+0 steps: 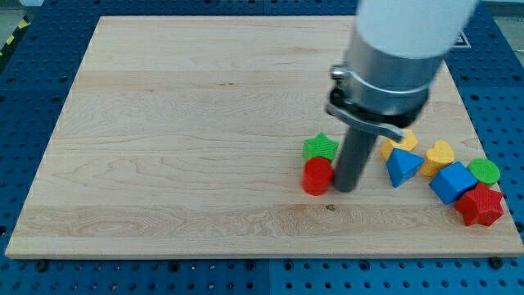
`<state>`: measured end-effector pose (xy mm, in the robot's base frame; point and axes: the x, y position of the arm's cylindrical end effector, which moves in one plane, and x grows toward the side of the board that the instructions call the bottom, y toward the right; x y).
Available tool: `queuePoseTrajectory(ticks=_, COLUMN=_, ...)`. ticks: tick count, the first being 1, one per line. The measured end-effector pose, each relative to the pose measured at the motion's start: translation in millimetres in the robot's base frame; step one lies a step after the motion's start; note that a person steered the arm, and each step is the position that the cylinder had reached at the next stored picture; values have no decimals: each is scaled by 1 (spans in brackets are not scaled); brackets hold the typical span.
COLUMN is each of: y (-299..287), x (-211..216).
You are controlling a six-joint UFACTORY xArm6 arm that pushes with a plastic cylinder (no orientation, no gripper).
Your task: Push the red star into the red circle
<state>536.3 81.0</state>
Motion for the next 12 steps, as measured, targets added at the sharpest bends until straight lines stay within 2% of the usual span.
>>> queuePoseTrajectory(ticks=2, y=-73, x=-6)
queuePoseTrajectory(ticks=3, y=-54, x=4)
queuePoseTrajectory(ticks=5, y=58, x=81)
queuePoseTrajectory(ticks=7, y=192, x=82)
queuePoseTrajectory(ticks=8, y=215, x=76)
queuePoseTrajectory(ticks=9, y=197, x=54)
queuePoseTrajectory(ticks=11, y=170, x=38)
queuePoseTrajectory(ticks=12, y=133, x=29)
